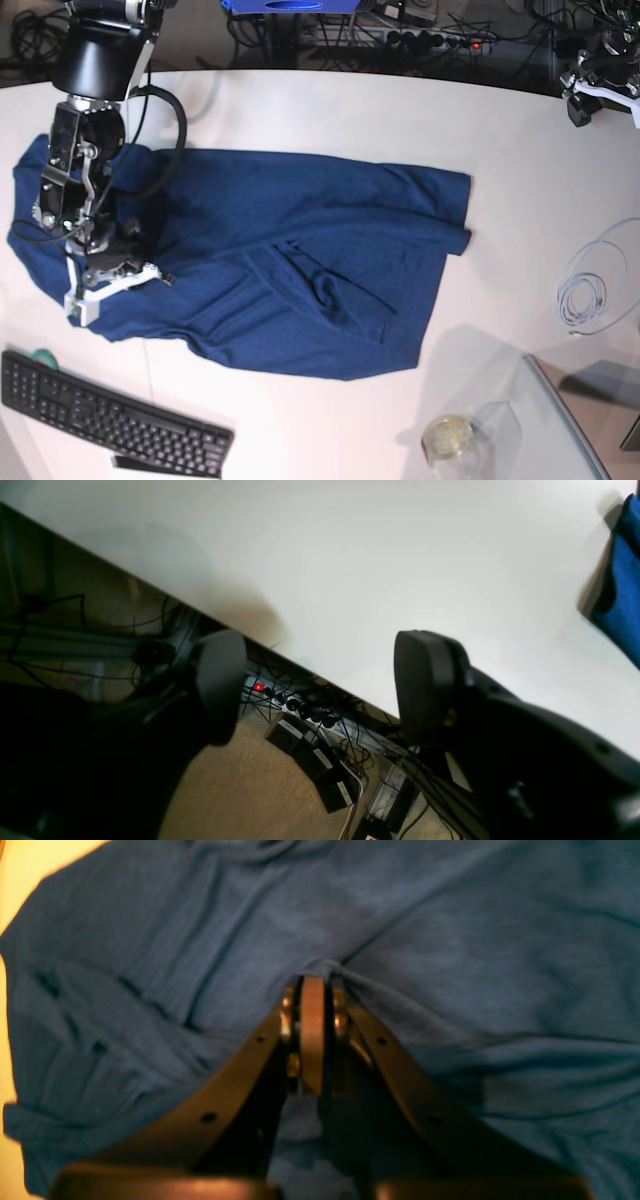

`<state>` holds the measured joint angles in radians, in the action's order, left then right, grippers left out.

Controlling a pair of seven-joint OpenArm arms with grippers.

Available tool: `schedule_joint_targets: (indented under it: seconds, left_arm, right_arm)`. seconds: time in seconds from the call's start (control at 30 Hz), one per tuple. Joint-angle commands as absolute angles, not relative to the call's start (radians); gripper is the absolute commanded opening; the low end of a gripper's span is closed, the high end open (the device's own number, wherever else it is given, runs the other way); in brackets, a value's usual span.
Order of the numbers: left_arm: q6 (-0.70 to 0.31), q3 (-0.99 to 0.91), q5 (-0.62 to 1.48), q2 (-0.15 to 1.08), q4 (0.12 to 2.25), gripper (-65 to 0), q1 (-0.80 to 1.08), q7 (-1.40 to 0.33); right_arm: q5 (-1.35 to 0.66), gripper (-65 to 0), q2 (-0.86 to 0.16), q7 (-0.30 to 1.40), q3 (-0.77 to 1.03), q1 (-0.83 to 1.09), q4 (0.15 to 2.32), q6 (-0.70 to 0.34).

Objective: Layout the t-shirt on the table in an organized manner, then fold the t-shirt properly
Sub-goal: 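Drag the grasped fabric with the right gripper outward to flatten the shirt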

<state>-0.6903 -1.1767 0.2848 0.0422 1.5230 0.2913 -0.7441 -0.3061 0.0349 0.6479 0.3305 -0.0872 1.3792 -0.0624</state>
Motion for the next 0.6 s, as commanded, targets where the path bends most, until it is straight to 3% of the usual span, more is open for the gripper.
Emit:
schedule_joint_targets:
  seconds: [0.0, 0.2, 0.27, 0.43, 0.57]
  left_arm:
    - [-0.698, -1.181, 0.297, 0.059, 1.543, -20.2, 0.297, -0.722]
    - [-0.698, -1.178, 0.297, 0.059, 1.543, -20.2, 0.297, -0.722]
    - [-0.698, -1.176, 0.297, 0.059, 1.543, -20.2, 0.297, -0.722]
    - [-0.698, -1.175, 0.297, 0.058, 1.543, -20.2, 0.297, -0.722]
    - [-0.698, -1.121, 0.297, 0.056, 1.557, -20.2, 0.314, -0.722]
  right_arm:
    - [-0.308, -64.4, 0.030, 0.630, 0.334, -0.117, 1.380, -0.044]
    - [-0.314, -62.0, 0.021, 0.628, 0.354, -0.137, 1.313, -0.005]
    - [-0.314, -55.5, 0.022, 0.628, 0.352, -0.134, 1.314, -0.005]
    - [-0.315, -32.0, 0.015, 0.628, 0.360, -0.093, 1.431, -0.007]
    - [-0.315, -32.3, 0.022, 0.628, 0.478, 0.031, 1.679, -0.007]
